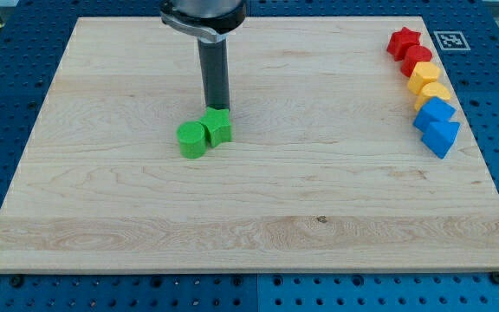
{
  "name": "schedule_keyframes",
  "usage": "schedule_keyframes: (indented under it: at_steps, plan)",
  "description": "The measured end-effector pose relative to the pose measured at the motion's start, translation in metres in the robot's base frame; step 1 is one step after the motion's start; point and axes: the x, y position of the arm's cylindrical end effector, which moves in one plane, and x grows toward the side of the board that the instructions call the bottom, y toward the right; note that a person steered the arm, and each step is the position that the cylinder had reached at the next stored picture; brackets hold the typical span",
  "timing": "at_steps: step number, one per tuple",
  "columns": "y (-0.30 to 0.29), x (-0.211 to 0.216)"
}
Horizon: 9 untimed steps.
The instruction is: Push the green star to the bottom of the blue triangle
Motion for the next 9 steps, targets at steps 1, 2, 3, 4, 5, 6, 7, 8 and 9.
schedule_keyframes:
  at_steps: [1,2,3,4,5,6,7,8,9]
  plan:
    - [0.0,0.005]
    - [-0.029,0.007]
    - [-0.072,0.007]
    - [-0.102,0.01]
    - [-0.102,0.024]
    - [-0.102,0.024]
    - [-0.075,0.025]
    - [-0.043,0.027]
    - [-0.019,0.032]
